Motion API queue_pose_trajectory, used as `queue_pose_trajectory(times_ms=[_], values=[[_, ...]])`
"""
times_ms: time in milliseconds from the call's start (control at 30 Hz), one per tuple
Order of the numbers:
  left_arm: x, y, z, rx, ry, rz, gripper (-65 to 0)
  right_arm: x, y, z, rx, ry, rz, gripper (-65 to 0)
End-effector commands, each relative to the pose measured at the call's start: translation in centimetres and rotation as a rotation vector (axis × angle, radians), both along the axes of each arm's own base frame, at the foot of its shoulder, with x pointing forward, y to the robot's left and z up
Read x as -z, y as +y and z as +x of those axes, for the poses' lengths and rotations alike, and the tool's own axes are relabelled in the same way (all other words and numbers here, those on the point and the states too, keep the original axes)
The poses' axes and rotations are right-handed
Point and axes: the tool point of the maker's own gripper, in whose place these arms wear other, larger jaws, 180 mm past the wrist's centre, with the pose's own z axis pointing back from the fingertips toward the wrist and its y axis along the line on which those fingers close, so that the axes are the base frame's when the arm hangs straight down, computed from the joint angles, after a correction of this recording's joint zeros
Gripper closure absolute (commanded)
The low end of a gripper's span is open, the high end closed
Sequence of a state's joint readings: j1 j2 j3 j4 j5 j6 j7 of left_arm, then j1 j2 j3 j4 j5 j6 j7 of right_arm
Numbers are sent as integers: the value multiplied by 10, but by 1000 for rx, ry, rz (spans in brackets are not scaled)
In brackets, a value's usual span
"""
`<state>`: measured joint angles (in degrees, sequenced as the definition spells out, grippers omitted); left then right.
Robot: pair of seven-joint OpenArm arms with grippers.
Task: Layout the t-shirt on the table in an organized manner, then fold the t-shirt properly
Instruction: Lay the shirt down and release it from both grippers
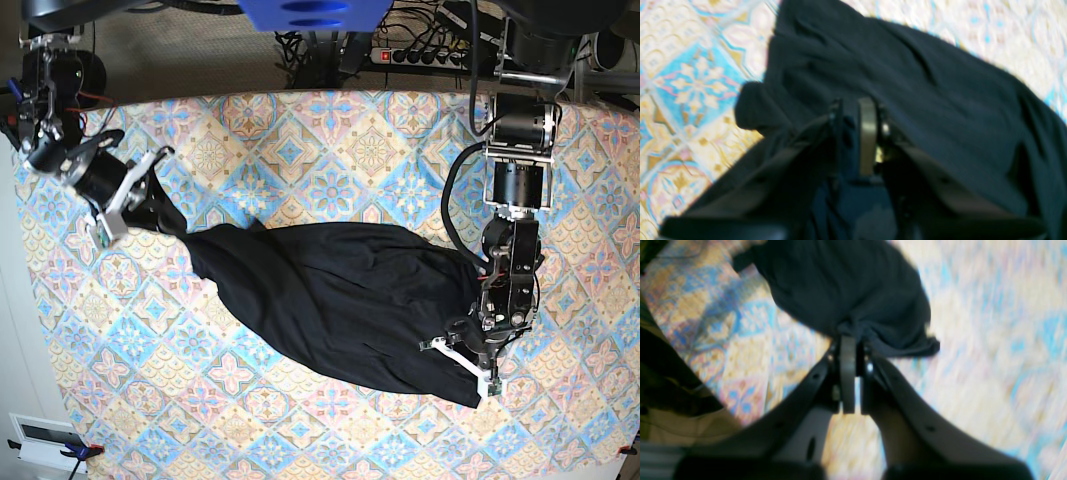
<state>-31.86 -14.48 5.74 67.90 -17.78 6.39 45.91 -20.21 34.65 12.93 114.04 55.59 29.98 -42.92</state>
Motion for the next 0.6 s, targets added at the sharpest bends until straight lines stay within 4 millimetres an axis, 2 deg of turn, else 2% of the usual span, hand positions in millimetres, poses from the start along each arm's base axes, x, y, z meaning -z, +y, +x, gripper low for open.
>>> queue_pose_trajectory(times_ms=[0,100,200,333,567], values=[[-21,-1,15,-7,-67,-6,-131,-9,5,-2,-23,-24,23,0],[-16,-10,26,-14,-76,-24,-176,6,14,-18,-51,38,29,0],[-8,-18,33,-20,-68,-44,-215,27,15,-38,-78,137,-12,0],[4,-30,36,-21,-55,-64,-234,50,9,-59,-111,263,-96,0],[2,-50,39,-3,-73,-90,-234,81,-15,-89,-161,453,-294,0]])
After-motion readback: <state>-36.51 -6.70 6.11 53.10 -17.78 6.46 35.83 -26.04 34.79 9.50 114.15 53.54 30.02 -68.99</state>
